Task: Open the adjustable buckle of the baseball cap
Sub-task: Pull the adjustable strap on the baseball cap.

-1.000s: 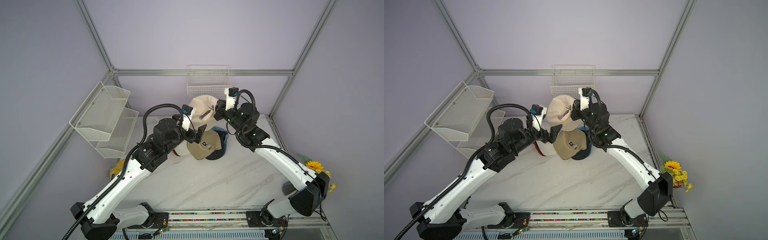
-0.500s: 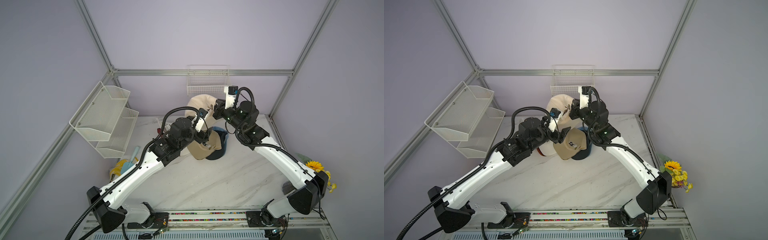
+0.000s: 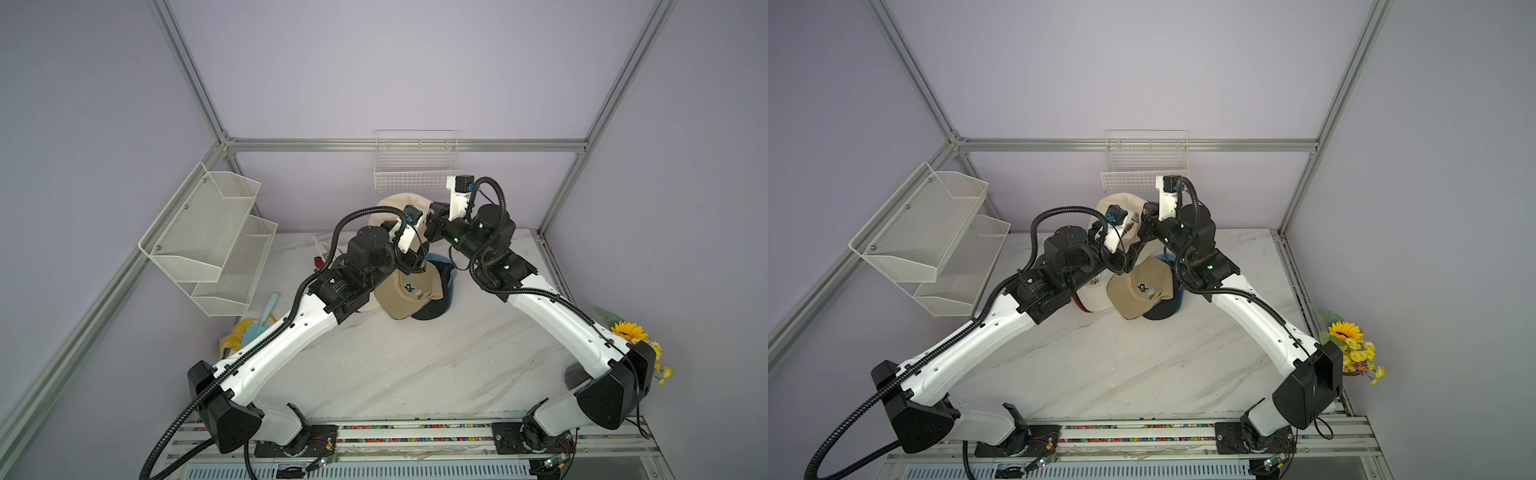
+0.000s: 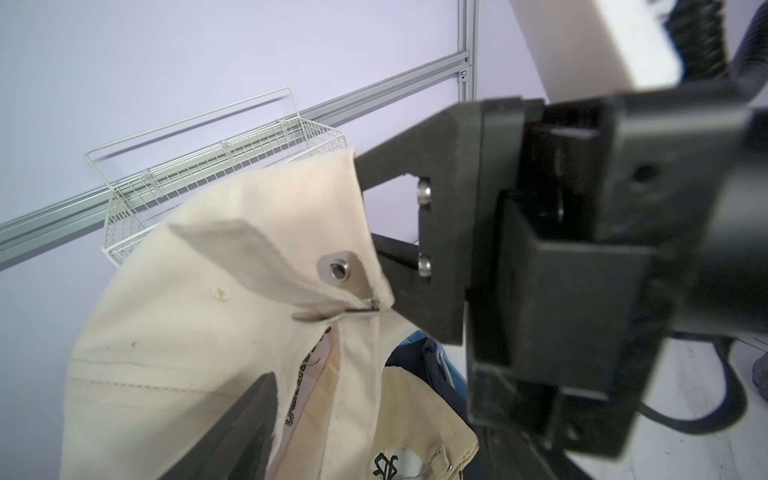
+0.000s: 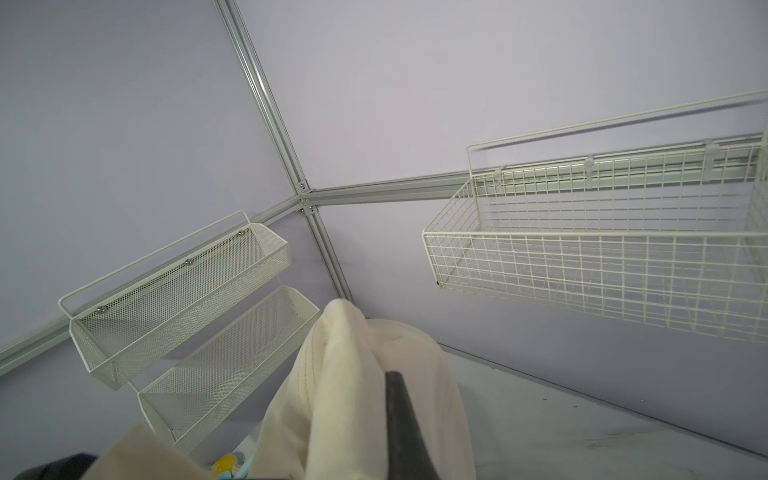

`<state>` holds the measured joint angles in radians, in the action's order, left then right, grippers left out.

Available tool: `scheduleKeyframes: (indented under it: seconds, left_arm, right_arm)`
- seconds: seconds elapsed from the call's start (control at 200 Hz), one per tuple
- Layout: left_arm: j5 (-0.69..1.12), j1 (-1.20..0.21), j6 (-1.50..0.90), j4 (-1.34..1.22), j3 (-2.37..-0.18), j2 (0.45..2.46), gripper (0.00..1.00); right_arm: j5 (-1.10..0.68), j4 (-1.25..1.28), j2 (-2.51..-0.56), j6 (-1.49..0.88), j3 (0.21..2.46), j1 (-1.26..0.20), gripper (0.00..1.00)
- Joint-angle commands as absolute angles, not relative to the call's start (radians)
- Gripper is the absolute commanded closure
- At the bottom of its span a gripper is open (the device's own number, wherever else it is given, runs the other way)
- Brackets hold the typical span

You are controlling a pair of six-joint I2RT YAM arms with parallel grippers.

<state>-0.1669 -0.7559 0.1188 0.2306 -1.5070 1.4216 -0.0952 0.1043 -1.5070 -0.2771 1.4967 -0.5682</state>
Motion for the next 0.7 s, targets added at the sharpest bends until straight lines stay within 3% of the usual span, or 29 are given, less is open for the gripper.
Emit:
scheduleKeyframes:
  seconds: [0.0,0.32,0.695]
  left_arm:
    - [-0.188,-0.758,0.143,0.182,-1.559,1.447,0.31]
    - [-0.224,-0.757,0.153,0.196,-1.577,1.464,0.65]
    - [-0.254,-0.758,0.157,0.106,-1.51,1.421,0.86]
  right_arm:
    - [-0.103,0.151,-1.461,-0.299,1.48,-0.57,1.0]
    - [-0.097,0.152,-1.428,-0.292,1.469,-0.569,1.0]
    - [-0.104,0.13,-1.428,-0.285,1.432,-0.57,1.0]
